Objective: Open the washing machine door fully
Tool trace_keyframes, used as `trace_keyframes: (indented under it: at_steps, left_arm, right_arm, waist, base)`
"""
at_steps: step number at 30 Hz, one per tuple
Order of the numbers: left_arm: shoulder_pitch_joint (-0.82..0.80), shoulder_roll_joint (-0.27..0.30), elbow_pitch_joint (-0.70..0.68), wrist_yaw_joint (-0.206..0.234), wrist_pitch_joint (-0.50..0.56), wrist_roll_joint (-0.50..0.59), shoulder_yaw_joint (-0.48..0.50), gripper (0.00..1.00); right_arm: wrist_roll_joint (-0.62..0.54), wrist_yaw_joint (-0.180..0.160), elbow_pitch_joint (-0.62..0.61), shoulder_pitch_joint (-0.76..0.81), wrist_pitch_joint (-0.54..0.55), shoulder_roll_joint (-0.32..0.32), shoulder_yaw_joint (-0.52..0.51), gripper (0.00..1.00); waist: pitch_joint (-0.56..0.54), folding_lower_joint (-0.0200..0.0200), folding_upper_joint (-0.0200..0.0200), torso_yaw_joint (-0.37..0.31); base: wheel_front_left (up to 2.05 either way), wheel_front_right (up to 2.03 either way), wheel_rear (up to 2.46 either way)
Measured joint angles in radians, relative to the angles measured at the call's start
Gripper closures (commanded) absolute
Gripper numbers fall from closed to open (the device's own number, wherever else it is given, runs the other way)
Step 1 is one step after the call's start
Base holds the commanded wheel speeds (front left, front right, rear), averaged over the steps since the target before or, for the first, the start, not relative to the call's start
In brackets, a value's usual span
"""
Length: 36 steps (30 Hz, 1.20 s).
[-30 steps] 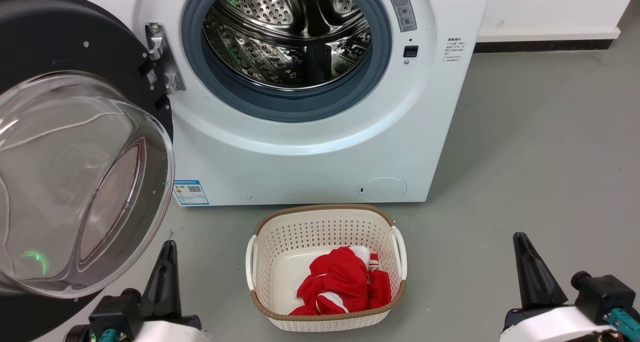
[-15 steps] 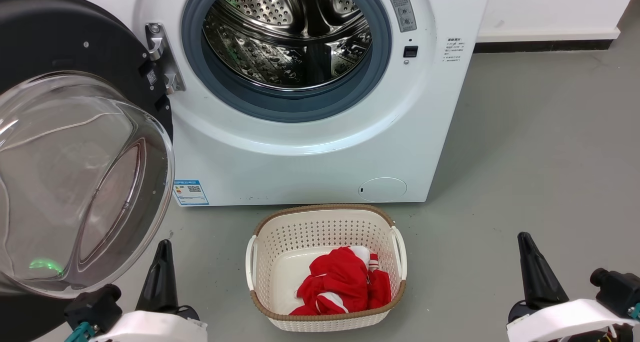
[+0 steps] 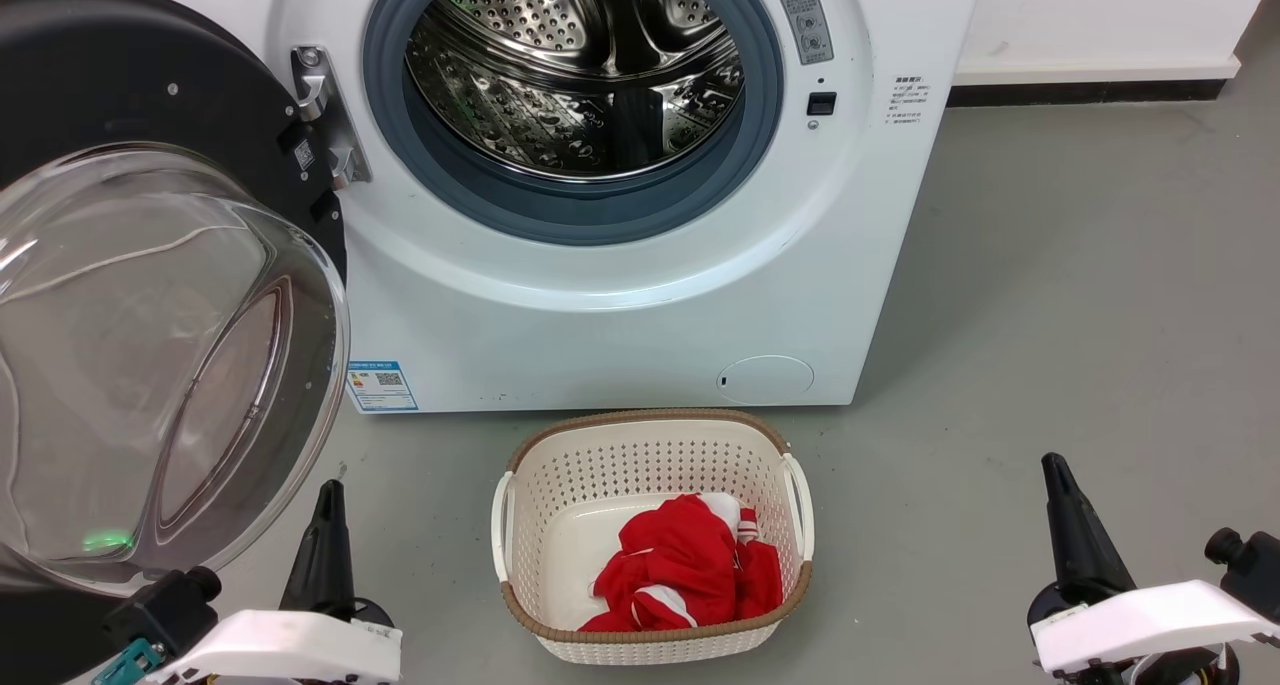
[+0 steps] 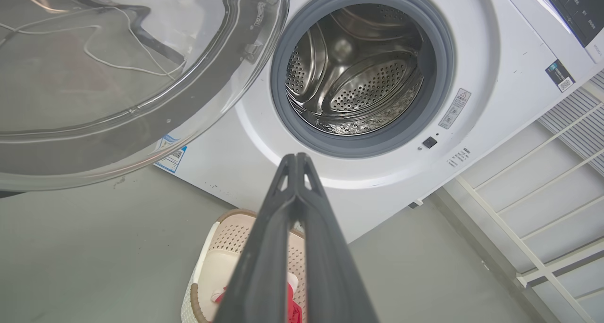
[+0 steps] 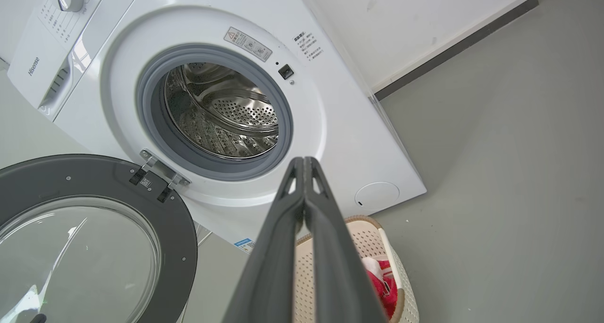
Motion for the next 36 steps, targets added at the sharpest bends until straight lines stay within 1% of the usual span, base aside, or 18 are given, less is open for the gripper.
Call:
trace_keyframes:
  at_steps: [18,36]
  left_arm:
    - [-0.036,0.0,0.035,-0.009,0.061,-0.253,0.01,1.0]
    - [-0.064,0.0,0.066,-0.018,0.111,-0.463,0.02,1.0]
  right_arm:
    - [0.254,0.0,0.034,-0.025,0.043,-0.006,-0.007,1.0]
    - [0.461,0.0,0.06,-0.06,0.08,-0.008,-0.019,1.0]
  waist:
    - [-0.001,0.0,0.0,0.002]
    - [-0.002,0.0,0.0,0.003]
  base:
    - [0.0,0.0,0.0]
    - [0.0,0.0,0.0]
